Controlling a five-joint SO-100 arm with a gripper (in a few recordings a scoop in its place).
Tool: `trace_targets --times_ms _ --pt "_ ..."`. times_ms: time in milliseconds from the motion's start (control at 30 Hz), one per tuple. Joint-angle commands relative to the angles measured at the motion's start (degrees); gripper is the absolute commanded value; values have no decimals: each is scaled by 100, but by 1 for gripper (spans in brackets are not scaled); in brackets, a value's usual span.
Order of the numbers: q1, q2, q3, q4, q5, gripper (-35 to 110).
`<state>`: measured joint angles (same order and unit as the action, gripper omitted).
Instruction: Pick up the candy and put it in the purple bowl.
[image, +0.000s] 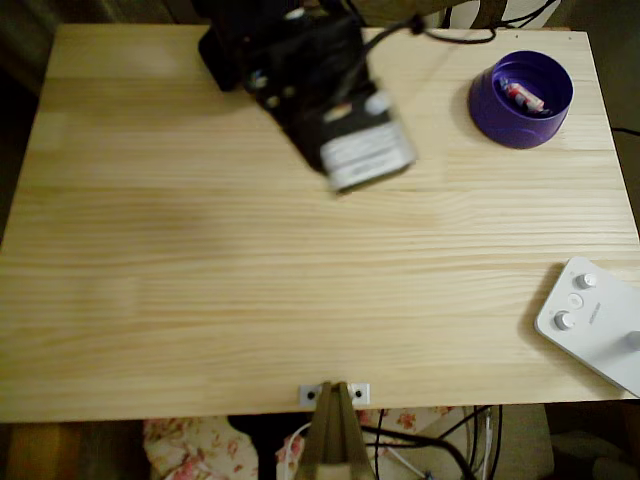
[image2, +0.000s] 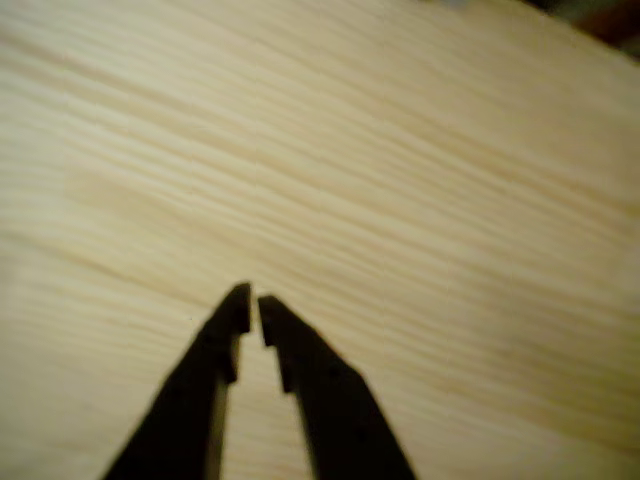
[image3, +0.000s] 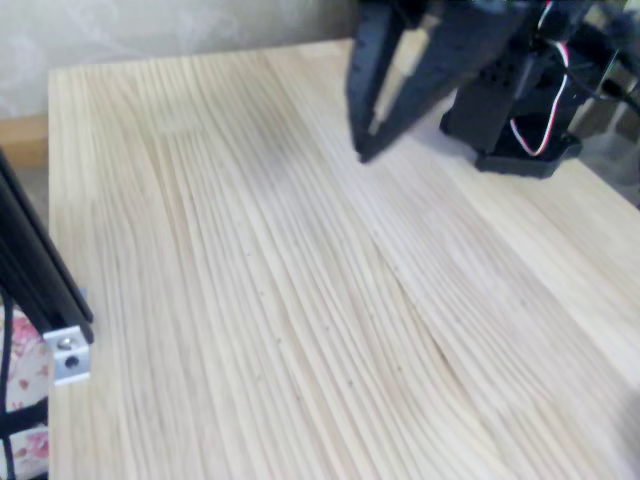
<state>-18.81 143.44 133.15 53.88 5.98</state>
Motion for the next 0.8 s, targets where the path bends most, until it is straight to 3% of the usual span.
trace_targets --times_ms 0,367,567,767 --pt "536 457 211 -44 18 -1" --pt "1371 1995 1890 -396 -167 -1" --pt "1784 2241 2268 -246 -53 -1" --pt "1863 3674 2997 185 -158 -1"
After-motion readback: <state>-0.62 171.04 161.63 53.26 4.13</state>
